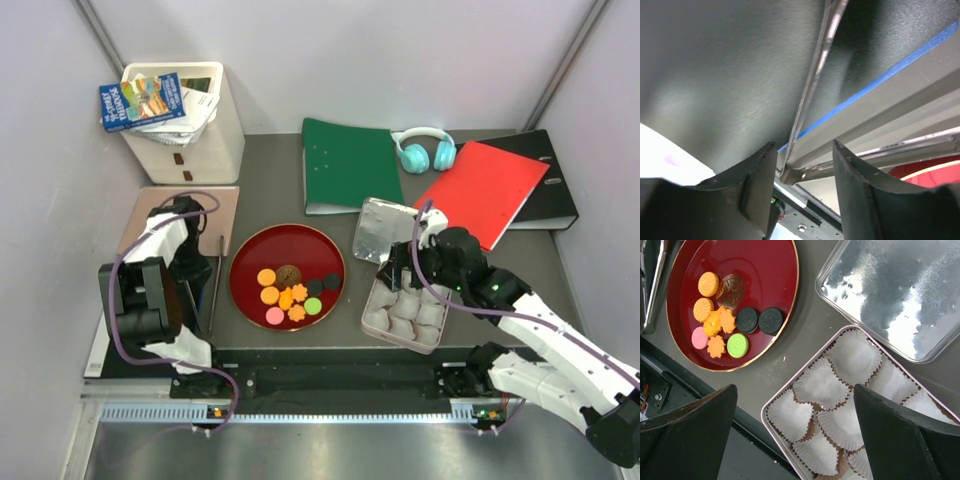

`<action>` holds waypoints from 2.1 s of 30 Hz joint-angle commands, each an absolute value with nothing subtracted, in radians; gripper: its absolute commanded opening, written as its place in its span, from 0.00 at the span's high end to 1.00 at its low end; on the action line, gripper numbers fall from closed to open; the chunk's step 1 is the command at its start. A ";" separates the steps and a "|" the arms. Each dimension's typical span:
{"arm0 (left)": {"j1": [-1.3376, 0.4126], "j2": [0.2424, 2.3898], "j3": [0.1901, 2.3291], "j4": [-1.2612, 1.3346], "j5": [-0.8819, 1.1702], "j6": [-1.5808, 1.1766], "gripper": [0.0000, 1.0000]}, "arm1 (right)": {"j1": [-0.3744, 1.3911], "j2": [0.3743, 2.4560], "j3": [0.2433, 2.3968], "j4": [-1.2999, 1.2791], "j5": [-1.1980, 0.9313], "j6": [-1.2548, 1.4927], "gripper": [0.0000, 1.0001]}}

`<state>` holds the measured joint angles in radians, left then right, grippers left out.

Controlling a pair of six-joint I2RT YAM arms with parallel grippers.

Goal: Pack the cookies

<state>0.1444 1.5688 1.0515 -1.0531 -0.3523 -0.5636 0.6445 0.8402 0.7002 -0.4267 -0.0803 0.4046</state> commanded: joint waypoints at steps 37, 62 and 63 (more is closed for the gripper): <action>-0.043 1.506 1.008 -0.893 -0.173 -0.475 0.44 | 0.641 0.894 0.736 -0.394 -0.087 0.416 0.01; -0.037 1.460 1.019 -0.893 -0.224 -0.523 0.46 | 0.641 0.891 0.724 -0.400 -0.078 0.414 0.01; -0.038 1.462 1.016 -0.888 -0.227 -0.522 0.46 | 0.640 0.893 0.723 -0.399 -0.078 0.416 0.01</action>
<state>-0.0441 1.5070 0.9985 -0.8997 -0.2108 -0.5251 0.6445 0.8925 0.7029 -0.4301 -0.0769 0.4126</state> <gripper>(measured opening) 0.539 0.990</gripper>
